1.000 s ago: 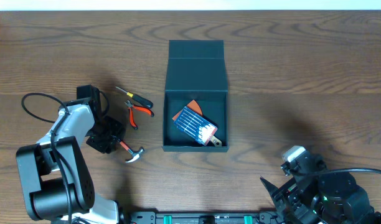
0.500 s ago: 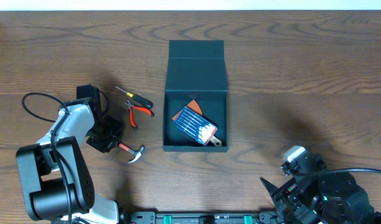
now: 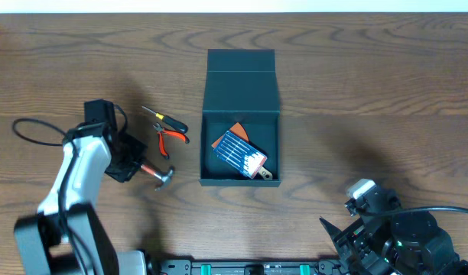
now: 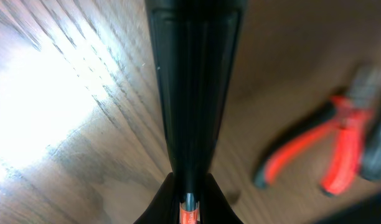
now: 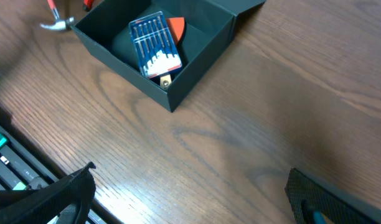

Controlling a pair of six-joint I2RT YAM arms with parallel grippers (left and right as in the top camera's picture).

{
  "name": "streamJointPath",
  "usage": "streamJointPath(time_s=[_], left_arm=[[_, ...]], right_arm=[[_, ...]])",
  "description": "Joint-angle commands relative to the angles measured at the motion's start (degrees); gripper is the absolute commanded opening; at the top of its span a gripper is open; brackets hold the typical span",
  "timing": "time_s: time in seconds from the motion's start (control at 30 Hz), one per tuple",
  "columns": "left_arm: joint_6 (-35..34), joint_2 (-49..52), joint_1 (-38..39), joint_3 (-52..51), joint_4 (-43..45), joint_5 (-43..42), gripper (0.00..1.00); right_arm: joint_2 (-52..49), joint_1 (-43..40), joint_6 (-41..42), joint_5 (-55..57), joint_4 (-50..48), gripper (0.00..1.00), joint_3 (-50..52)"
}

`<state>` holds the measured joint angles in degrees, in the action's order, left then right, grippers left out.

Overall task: Pack container
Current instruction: 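Close the left gripper on the hammer handle and lift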

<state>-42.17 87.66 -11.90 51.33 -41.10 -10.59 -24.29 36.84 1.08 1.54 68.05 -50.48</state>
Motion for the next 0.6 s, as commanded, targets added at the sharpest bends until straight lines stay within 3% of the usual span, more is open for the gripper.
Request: streamJointPath(time_s=[0.0,0.33,0.57], left_arm=[[0.09,-5.38,-0.35,0.02,-0.11,-0.33,0.07],[0.07,-14.93,0.39,1.16,-0.15,-3.28,0.06],[-1.07,-16.15,8.59,7.80,-0.11,-3.76,0.06]], right_arm=[[0.28,-0.44,0.81,0.59,0.00,0.99,0.15],[0.28,-0.44,0.81,0.59,0.00,0.99,0.15],[0.28,-0.44,0.81,0.59,0.00,0.99,0.15]])
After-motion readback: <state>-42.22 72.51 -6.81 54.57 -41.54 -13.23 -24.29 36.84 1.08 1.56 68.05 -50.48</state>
